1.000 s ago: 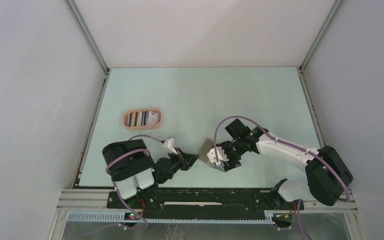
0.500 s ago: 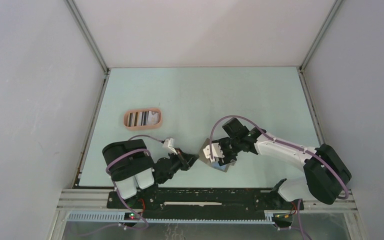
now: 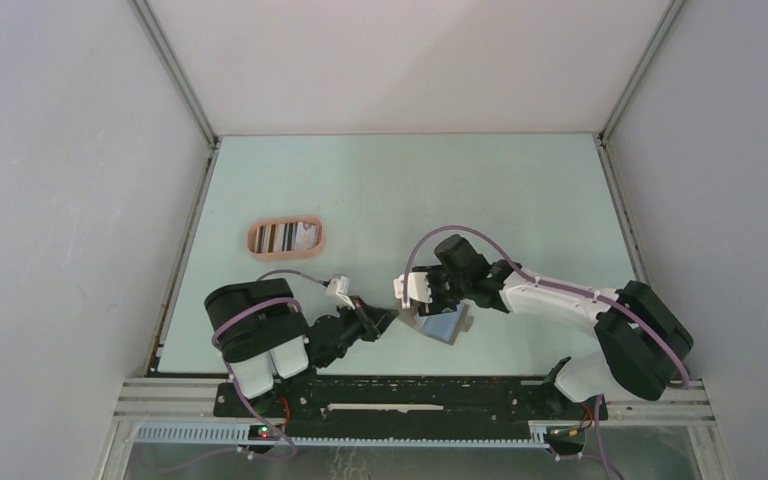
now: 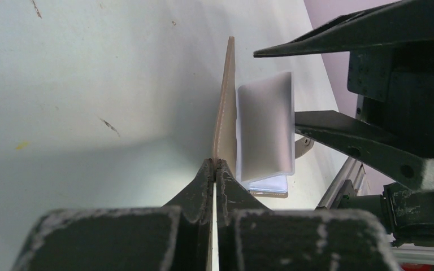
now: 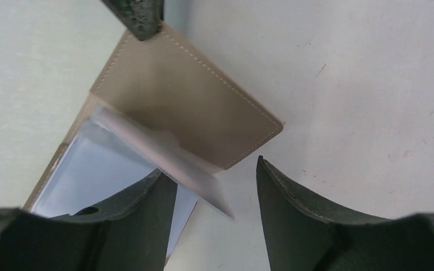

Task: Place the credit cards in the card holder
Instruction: Open the card holder at the center of the board.

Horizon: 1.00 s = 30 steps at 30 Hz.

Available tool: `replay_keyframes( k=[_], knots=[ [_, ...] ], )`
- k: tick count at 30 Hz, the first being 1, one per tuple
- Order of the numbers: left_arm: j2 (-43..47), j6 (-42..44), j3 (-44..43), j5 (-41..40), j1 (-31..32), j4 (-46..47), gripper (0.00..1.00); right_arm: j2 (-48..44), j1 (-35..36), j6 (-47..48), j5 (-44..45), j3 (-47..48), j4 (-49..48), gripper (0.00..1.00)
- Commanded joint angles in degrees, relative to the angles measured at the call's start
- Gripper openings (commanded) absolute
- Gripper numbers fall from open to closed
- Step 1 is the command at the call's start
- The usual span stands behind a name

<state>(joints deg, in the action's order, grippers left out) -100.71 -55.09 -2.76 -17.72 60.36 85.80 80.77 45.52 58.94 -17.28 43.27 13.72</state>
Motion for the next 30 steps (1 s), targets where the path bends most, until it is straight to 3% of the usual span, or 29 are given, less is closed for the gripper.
replay_keyframes(
  k=[1, 5, 8, 13, 15, 22, 30],
  knots=[
    [0.12, 0.16, -1.19, 0.62, 0.37, 0.42, 0.00, 2.26, 1.08, -6.67, 3.74, 0.64, -6.59, 0.60],
    [1.20, 0.52, -0.87, 0.58, 0.37, 0.42, 0.02, 5.62, 2.44, -9.15, 7.51, 1.97, -7.53, 0.47],
    [3.33, 1.15, 0.51, -0.57, 0.29, 0.47, 0.14, 7.71, 2.68, -10.31, 8.32, 3.52, -6.53, 0.37],
    [9.51, 3.23, 5.27, -2.20, 0.29, 0.35, 0.38, 8.22, 2.65, -11.34, 8.14, 4.07, -6.20, 0.36],
    [12.00, 4.48, 6.26, -1.57, 0.31, 0.23, 0.43, 8.03, 2.65, -11.70, 7.82, 4.19, -6.03, 0.37],
    [18.01, 5.81, 3.42, 4.30, 0.42, -6.26, 0.41, 7.03, 2.52, -12.89, 4.60, 4.98, -4.21, 0.41],
    [17.29, 6.89, -2.99, 7.37, 1.24, -11.78, 0.24, 5.74, 0.28, -14.99, 1.15, 5.83, -2.86, 0.43]
  ],
)
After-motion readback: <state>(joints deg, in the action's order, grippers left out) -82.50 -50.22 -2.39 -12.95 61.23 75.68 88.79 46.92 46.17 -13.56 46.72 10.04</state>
